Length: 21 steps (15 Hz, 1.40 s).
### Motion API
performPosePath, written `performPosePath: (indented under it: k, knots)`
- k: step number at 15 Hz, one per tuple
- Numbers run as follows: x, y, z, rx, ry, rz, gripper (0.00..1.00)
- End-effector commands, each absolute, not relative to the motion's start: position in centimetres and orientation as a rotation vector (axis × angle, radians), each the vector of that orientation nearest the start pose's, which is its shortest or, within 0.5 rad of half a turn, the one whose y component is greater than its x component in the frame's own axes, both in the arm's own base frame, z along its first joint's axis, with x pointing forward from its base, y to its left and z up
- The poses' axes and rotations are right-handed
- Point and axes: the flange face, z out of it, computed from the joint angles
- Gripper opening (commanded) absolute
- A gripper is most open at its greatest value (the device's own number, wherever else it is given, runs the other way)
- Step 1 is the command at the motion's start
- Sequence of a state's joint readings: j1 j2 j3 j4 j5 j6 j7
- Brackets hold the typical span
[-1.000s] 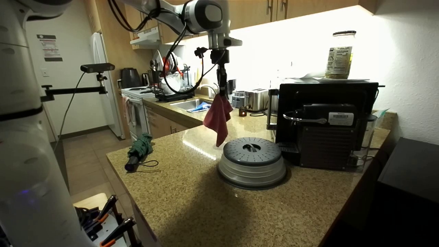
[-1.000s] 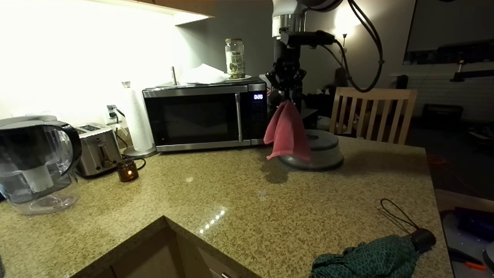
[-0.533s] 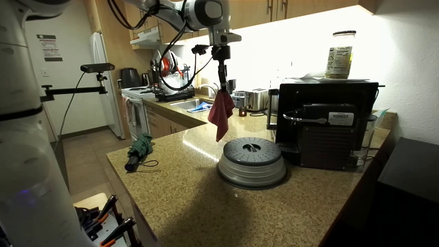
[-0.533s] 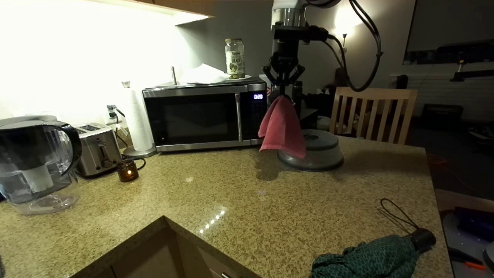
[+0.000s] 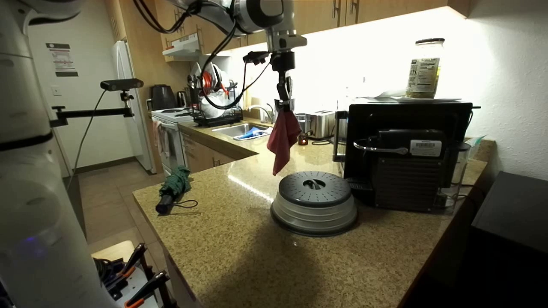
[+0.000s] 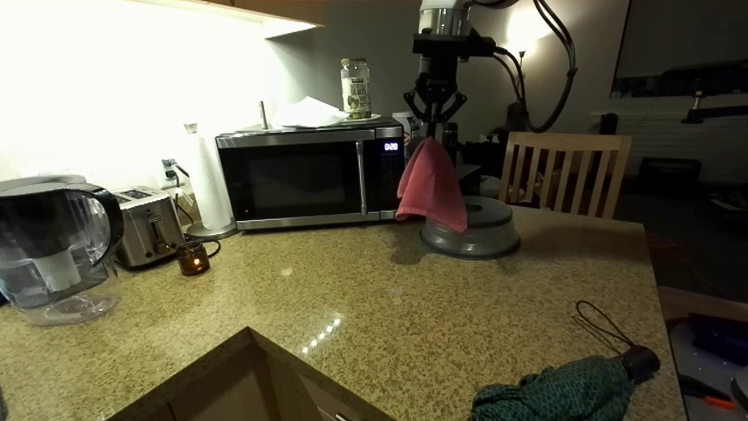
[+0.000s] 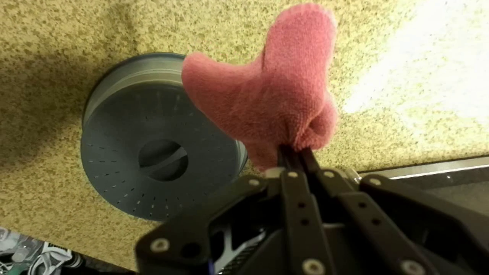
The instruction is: Pick up the pink cloth and put it on the left side of the counter
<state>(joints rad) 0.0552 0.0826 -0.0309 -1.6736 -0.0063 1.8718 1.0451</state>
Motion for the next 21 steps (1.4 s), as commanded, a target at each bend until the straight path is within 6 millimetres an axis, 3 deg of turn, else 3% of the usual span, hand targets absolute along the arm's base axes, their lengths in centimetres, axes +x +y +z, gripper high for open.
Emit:
performPosePath:
  k: [1, 11, 21]
  knots:
    - [58.6, 0.3, 57.1, -2.66, 1.556, -0.211, 0.04]
    - [57.1, -0.6, 59.9, -2.713, 1.475, -0.267, 0.04]
    - [55.4, -1.4, 60.9, -2.827, 1.357, -0.195, 0.04]
